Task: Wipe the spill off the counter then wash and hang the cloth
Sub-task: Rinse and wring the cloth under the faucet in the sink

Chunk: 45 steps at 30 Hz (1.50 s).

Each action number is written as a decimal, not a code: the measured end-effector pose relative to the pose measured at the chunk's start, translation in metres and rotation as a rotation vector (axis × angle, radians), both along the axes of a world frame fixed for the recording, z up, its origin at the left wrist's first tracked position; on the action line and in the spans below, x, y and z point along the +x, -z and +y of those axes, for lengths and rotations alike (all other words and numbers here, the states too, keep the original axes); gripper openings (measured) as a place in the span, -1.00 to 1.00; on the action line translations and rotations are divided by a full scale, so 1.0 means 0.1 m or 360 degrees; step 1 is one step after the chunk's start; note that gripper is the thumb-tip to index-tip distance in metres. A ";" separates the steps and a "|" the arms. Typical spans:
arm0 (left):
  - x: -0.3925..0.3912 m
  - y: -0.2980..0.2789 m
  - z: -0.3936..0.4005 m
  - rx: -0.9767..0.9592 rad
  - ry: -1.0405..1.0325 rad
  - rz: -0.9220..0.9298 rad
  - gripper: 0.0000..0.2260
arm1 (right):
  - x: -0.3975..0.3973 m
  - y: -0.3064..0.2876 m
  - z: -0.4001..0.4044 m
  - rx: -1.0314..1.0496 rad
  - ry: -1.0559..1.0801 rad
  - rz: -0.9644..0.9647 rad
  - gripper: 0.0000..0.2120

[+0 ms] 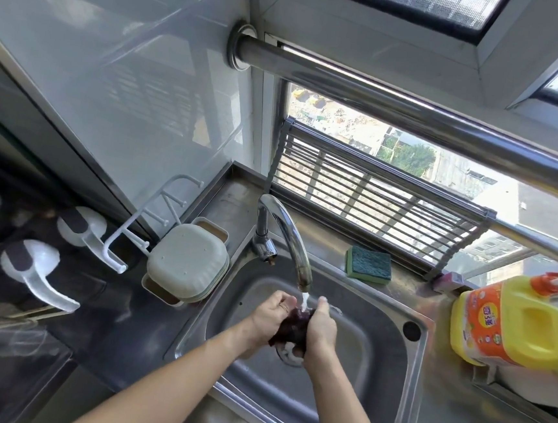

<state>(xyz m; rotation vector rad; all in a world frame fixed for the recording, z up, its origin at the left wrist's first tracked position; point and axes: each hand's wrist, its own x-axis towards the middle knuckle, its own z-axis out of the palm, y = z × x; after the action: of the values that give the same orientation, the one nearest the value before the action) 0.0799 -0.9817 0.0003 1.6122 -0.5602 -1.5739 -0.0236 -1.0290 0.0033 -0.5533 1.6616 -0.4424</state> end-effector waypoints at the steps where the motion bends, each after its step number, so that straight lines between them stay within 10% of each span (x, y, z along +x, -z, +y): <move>1: 0.04 0.06 0.00 -0.0009 0.0016 -0.0089 -0.81 | -0.02 -0.01 -0.02 -0.0025 -0.0061 -0.0009 -0.53; 13: 0.44 0.22 -0.49 0.0290 -0.0018 -0.1031 -0.67 | 0.06 0.02 0.02 -0.0266 -0.0245 0.0050 -0.72; 18: 0.50 0.28 -0.75 0.0463 -0.0563 -0.0528 -0.45 | 0.12 -0.01 0.02 -0.0314 -0.0233 0.0049 -0.71; 27: 0.54 0.28 -0.88 0.0529 -0.1020 0.0157 -0.63 | 0.15 0.01 -0.01 -0.0377 -0.0167 0.0016 -0.74; 45: 0.40 0.36 -0.93 0.0457 -0.1273 0.0201 -0.74 | 0.03 0.10 -0.05 -0.0402 -0.0173 0.0032 -0.74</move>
<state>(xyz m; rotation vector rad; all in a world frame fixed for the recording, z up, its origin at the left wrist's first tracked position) 0.1196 -1.0747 -0.0353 1.6301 0.3745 -1.1479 -0.0208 -1.0339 -0.0062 -0.8329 1.5958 -0.5722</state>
